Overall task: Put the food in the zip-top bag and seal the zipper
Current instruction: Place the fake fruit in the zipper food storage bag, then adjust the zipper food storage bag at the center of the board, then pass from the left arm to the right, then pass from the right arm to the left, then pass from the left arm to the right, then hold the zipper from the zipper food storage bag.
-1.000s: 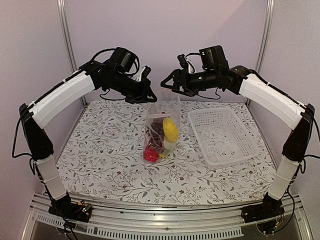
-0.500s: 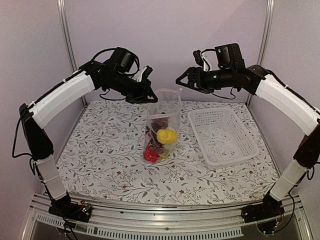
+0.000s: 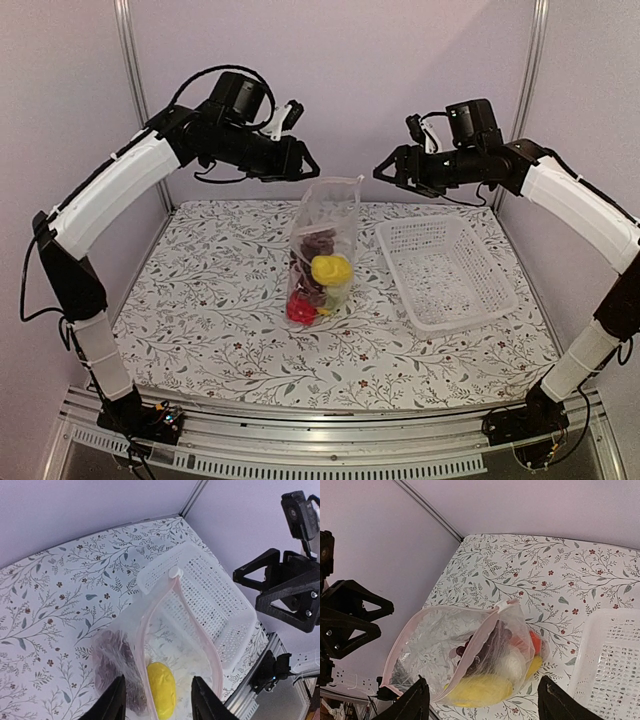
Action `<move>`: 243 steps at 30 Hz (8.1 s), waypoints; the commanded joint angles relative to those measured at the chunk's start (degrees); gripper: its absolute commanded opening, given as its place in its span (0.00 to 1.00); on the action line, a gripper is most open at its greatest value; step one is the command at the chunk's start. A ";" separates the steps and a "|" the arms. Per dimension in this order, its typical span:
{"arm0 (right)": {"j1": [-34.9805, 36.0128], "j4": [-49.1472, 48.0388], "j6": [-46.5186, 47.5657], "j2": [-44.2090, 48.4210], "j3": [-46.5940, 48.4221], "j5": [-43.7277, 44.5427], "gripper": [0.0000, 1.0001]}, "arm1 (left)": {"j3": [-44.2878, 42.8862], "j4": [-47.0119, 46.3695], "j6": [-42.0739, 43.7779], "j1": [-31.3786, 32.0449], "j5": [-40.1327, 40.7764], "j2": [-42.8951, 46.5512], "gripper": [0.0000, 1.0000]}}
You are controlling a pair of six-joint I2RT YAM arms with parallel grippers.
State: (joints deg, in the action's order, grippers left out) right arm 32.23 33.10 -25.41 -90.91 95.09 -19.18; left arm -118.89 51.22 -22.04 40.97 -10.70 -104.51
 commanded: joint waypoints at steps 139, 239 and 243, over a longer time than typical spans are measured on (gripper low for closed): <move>5.12 -6.87 26.55 21.57 -28.37 -14.75 0.00 | 14.32 -25.83 30.27 14.78 -9.33 1.45 0.79; 6.53 2.67 38.14 18.22 -19.59 -15.39 0.00 | 11.35 -21.87 28.30 13.75 -15.23 -2.01 0.32; 6.53 2.84 38.30 18.07 -19.25 -15.22 0.00 | 11.64 -22.04 27.86 13.46 -16.50 -2.20 0.28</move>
State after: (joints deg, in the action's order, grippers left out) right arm 38.33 35.46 11.94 -73.19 73.84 -33.56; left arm -107.85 29.39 5.93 55.48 -25.54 -106.13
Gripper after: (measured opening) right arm 0.004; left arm 0.286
